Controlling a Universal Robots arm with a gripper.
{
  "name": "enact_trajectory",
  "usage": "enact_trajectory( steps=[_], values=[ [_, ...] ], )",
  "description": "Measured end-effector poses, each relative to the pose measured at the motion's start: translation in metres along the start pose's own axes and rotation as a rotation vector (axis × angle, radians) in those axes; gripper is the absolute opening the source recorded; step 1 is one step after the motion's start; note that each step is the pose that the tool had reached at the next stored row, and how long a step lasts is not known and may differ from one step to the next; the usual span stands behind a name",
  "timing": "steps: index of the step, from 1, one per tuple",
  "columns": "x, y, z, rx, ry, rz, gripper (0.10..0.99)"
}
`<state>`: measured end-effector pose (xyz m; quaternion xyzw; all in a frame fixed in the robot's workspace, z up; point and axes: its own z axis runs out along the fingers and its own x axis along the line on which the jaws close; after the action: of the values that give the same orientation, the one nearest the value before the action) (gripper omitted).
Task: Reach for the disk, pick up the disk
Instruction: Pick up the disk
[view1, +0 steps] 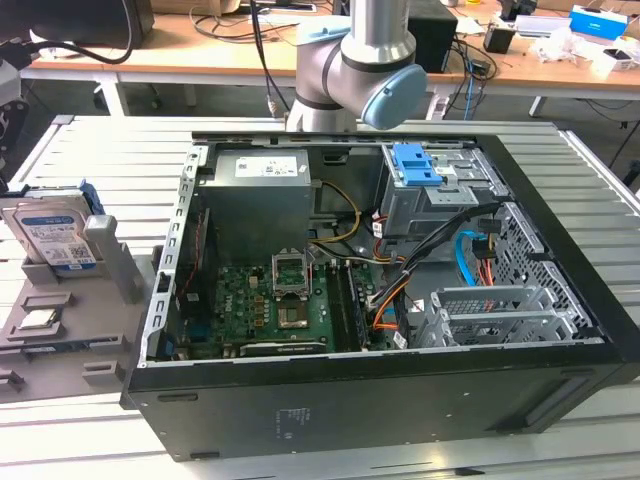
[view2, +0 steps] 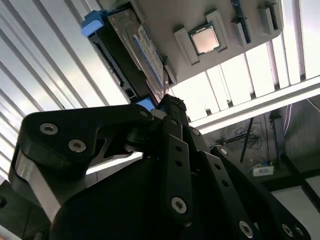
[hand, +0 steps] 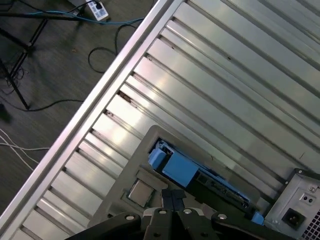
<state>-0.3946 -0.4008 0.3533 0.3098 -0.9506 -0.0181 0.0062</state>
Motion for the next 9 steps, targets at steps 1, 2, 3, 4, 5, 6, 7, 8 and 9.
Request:
enact_trajectory(
  steps=[1,2,3,4,5,6,7,8,9],
  values=[
    [0.0,0.0,0.0,0.0,0.0006,-0.014,0.106],
    [0.0,0.0,0.0,0.0,0.001,-0.027,0.106],
    [0.0,0.0,0.0,0.0,0.0013,-0.034,0.106],
    [0.0,0.0,0.0,0.0,0.0016,-0.043,0.106],
    [0.0,0.0,0.0,0.0,0.002,-0.054,0.106],
    [0.0,0.0,0.0,0.0,0.0026,-0.068,0.106],
    [0.0,0.0,0.0,0.0,0.0032,-0.084,0.106],
    [0.0,0.0,0.0,0.0,0.0036,-0.097,0.106],
    [0.0,0.0,0.0,0.0,0.004,-0.104,0.106]
  ],
)
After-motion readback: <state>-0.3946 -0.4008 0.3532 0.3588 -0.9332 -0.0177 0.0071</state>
